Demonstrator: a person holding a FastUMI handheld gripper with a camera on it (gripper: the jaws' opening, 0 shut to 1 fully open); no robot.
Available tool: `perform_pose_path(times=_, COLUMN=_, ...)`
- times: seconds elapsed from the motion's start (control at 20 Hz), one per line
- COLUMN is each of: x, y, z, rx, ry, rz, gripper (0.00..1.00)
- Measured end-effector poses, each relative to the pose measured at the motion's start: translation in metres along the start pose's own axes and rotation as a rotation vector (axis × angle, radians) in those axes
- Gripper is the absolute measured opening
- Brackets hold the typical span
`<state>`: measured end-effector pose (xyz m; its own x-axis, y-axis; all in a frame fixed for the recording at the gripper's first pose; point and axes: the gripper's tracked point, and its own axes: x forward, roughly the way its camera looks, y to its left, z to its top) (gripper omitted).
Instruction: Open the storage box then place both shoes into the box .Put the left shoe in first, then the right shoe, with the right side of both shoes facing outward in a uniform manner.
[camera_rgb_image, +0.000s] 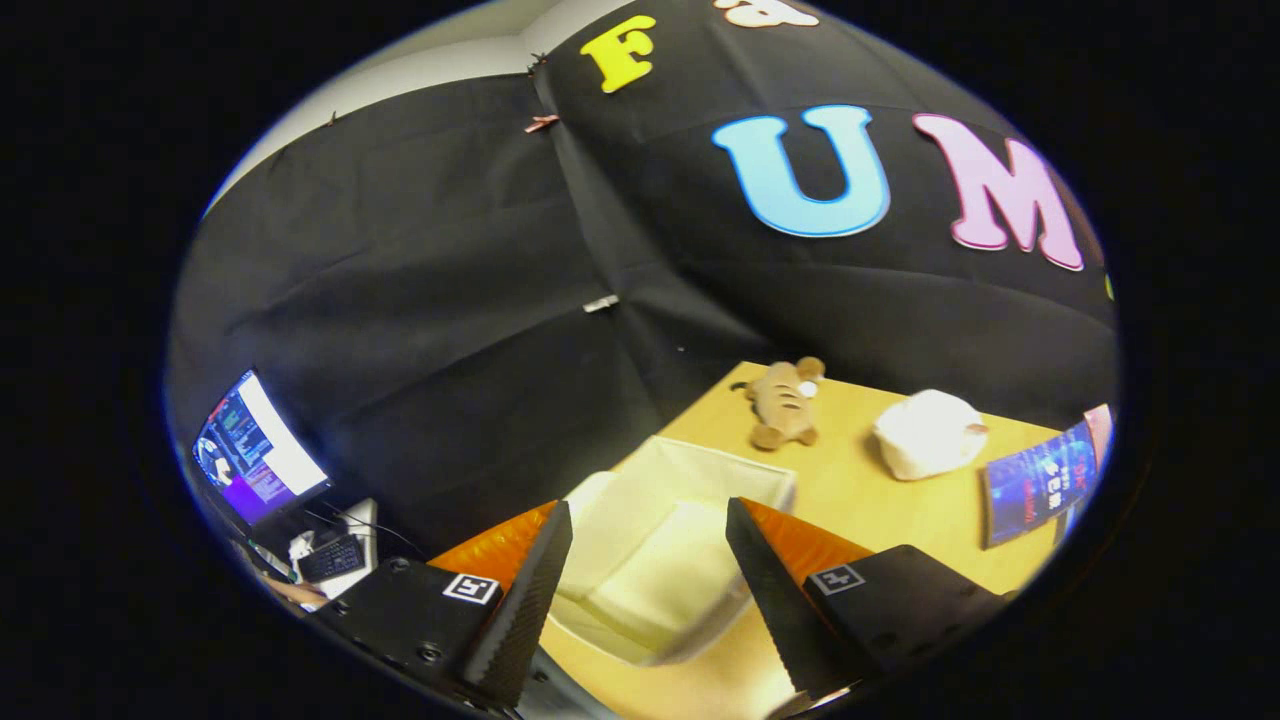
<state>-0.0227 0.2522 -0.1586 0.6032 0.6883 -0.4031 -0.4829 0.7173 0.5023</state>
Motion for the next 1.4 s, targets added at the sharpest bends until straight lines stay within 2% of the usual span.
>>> perform_pose_path(times=0.3, x=-0.077, y=-0.119, z=-0.080, rx=-0.027, ry=0.126, rz=-0.308, gripper=0.96)
perform_pose_path(times=0.6, x=-0.122, y=-0.177, z=-0.156, rx=-0.009, ry=0.282, rz=-0.489, gripper=0.93)
perform_pose_path(times=0.7, x=-0.130, y=-0.187, z=-0.180, rx=-0.021, ry=0.340, rz=-0.518, gripper=0.91)
perform_pose_path(times=1.0, x=-0.123, y=-0.205, z=-0.235, rx=-0.010, ry=0.457, rz=-0.554, gripper=0.75)
perform_pose_path(times=1.2, x=-0.111, y=-0.226, z=-0.252, rx=-0.001, ry=0.485, rz=-0.578, gripper=0.68)
perform_pose_path(times=1.4, x=-0.094, y=-0.243, z=-0.263, rx=0.049, ry=0.496, rz=-0.591, gripper=0.55)
